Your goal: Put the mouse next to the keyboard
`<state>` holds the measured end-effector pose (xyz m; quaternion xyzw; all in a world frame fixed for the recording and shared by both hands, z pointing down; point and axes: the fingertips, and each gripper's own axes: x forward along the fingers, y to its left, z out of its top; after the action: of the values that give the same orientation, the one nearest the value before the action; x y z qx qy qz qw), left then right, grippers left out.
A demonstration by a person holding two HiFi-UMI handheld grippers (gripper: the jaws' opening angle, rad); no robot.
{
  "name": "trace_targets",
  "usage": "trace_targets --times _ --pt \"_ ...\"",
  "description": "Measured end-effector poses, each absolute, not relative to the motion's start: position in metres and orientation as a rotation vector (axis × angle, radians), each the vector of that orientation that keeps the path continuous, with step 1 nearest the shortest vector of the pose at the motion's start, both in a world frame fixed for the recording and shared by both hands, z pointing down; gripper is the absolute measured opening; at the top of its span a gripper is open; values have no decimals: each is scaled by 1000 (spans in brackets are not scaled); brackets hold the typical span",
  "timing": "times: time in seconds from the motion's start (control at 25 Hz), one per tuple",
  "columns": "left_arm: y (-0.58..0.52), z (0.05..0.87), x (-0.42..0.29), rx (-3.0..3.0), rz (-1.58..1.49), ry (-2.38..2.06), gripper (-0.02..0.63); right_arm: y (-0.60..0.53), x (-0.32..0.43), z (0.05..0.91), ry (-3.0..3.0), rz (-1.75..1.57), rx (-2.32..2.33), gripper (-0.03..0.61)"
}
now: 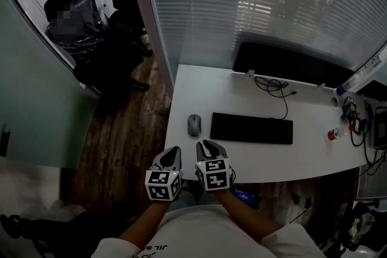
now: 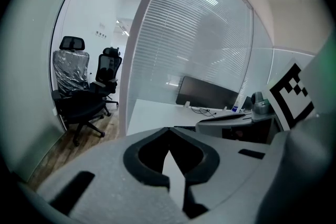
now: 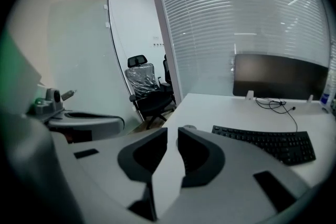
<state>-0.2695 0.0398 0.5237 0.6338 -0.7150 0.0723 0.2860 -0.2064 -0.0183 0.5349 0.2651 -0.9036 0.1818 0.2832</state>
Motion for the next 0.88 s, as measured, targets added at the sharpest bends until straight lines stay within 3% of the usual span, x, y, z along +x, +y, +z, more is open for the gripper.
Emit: trace_targets --times 0.56,0.88 --pt "15 576 -312 1620 208 -1916 2 -53 -242 610 -2286 566 711 241" --pt "18 599 -331 1575 193 -1906 2 -78 -269 650 -2231 589 797 327"
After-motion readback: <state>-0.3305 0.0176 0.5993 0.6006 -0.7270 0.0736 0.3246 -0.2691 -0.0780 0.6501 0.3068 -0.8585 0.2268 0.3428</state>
